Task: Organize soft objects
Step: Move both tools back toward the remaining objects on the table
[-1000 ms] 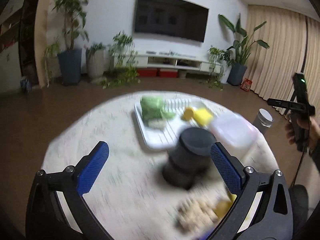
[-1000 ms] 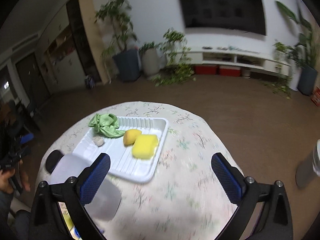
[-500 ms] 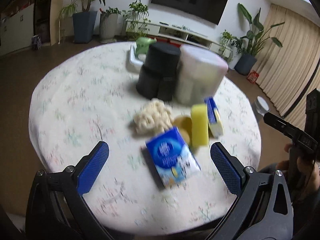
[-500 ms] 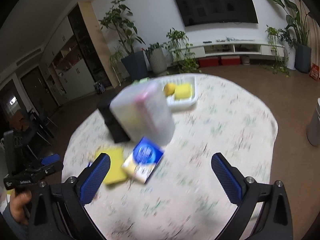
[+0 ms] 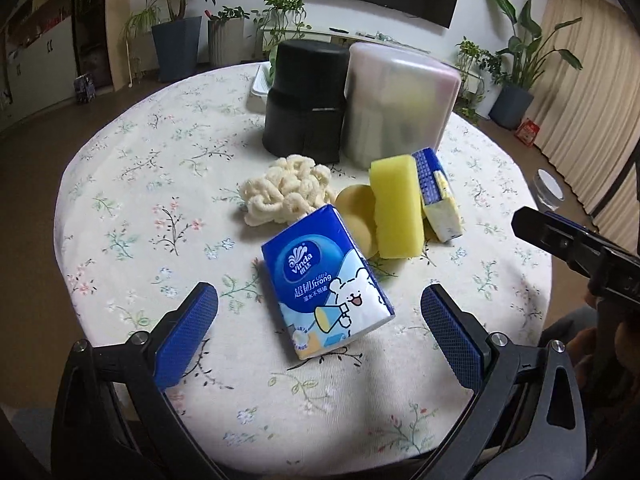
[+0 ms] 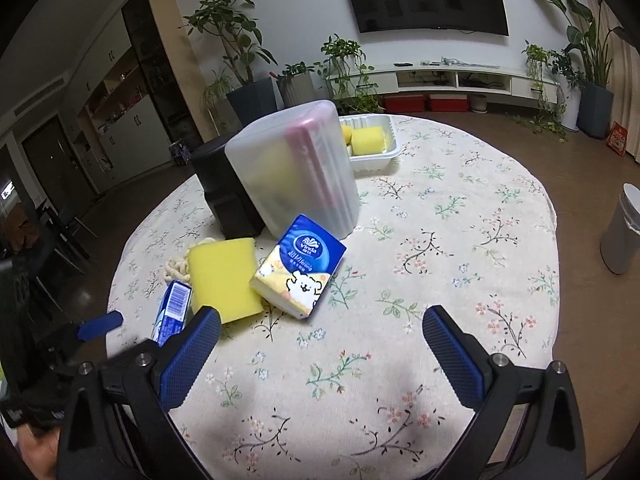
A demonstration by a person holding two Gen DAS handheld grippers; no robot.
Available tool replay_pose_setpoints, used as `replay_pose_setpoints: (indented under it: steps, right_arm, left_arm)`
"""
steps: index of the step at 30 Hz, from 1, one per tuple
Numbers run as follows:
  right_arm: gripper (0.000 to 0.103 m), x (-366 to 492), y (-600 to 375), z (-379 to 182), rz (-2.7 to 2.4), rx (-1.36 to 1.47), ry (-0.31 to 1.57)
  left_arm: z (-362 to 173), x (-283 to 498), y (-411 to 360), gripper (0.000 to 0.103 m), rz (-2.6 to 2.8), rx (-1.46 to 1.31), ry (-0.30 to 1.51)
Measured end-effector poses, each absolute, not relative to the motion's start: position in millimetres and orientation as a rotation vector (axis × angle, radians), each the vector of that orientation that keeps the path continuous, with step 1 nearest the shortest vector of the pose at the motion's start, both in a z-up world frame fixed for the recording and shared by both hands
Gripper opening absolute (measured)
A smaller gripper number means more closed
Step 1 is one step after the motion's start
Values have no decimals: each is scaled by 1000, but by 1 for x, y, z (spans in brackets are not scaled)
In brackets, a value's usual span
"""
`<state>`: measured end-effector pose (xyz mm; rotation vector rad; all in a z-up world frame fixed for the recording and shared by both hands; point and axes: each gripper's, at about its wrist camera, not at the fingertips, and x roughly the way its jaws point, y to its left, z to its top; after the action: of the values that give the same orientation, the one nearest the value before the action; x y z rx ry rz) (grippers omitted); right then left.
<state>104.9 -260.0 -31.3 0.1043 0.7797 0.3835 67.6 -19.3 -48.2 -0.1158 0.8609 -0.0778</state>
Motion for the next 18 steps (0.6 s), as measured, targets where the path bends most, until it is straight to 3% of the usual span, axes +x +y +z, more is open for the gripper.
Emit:
replay_pose_setpoints:
  steps: [18]
  right_arm:
    - [103, 133, -237, -49, 382, 63, 807]
  left_arm:
    - [-65, 78, -2, 103, -81, -238, 876]
